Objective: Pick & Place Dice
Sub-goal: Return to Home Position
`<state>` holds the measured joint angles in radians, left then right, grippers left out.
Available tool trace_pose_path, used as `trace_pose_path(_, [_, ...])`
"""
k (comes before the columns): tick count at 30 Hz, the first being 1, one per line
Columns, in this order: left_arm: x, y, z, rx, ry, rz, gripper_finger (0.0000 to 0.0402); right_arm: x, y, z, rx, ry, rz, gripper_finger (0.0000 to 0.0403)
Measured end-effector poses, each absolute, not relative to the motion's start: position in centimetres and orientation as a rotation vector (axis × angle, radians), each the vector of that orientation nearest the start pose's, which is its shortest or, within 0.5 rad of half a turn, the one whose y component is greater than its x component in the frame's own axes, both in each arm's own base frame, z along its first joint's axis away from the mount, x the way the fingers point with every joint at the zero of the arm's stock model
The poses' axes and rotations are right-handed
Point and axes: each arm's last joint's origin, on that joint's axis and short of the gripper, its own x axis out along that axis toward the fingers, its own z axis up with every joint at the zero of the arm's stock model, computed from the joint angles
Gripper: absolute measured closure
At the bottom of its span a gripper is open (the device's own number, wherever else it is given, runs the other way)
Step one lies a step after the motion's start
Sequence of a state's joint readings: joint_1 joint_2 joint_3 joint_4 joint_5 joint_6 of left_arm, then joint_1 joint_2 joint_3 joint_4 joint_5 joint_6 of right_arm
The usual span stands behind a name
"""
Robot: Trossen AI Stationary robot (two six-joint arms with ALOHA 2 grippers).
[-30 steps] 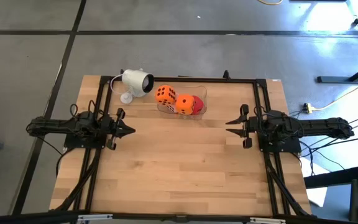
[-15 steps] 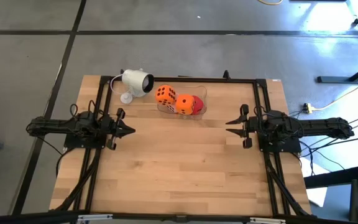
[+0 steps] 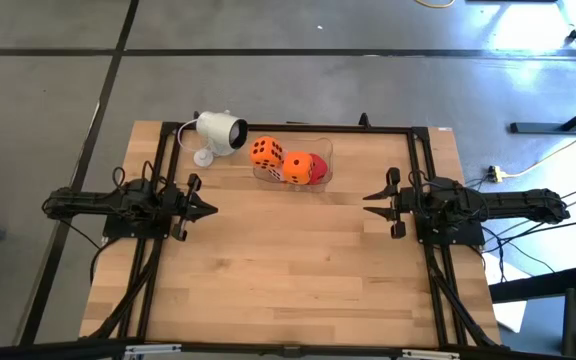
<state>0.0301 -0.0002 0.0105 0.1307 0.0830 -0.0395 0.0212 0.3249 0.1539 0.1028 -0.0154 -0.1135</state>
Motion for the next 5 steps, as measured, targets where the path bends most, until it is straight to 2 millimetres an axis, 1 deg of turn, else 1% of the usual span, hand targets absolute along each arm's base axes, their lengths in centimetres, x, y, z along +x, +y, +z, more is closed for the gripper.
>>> trace_pose_path(5, [9.6,0.05,17.97,-0.031,-0.14,-0.056,0.0391,11.79,0.3,19.86,-0.114,0.066,0.041,0.0284])
